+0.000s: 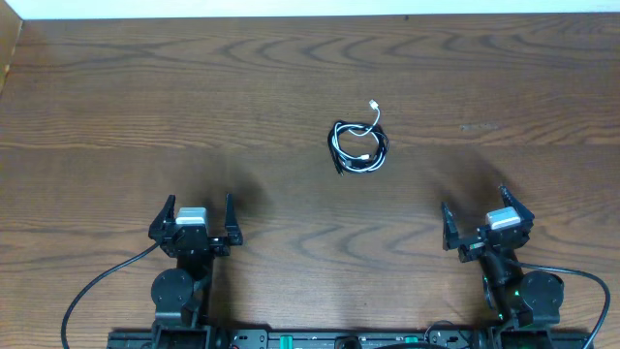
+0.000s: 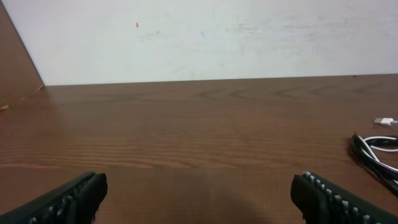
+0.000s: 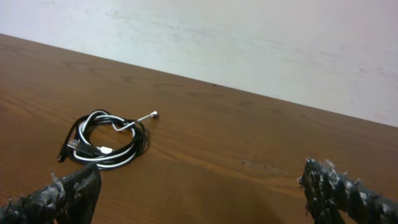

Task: Untangle cables

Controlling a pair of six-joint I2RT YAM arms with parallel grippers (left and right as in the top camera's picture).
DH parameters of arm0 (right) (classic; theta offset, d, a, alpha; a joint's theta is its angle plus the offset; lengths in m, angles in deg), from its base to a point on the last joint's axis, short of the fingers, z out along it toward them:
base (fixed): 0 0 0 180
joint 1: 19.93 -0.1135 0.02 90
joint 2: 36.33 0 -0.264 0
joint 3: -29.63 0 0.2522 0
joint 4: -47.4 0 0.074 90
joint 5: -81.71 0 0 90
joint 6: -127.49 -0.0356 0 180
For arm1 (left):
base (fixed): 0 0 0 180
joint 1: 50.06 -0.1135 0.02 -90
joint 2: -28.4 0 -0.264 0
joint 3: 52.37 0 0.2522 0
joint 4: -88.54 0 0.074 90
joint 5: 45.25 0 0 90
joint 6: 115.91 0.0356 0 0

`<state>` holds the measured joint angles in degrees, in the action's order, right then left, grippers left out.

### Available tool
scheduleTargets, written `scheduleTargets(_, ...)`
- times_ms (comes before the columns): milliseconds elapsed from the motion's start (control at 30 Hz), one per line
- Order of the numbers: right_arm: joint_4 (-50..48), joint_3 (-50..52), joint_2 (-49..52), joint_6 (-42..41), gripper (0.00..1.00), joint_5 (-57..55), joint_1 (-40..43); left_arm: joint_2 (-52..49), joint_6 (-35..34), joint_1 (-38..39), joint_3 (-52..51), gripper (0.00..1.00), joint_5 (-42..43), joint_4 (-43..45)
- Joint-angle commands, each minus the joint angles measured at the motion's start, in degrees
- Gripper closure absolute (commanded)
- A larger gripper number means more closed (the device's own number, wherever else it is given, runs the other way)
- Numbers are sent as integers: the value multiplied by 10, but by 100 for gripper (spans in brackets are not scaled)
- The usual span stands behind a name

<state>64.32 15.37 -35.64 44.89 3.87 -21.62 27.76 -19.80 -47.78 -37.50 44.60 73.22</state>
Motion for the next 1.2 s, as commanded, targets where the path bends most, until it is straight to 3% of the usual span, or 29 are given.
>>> scheduleTargets(0,1,2,-3,2,1,0,-2,3,7,-2,-9,0,-9,-26)
scheduleTargets(1167,-11,2,-3,2,1,0,-2,3,7,-2,-9,0,-9,-26)
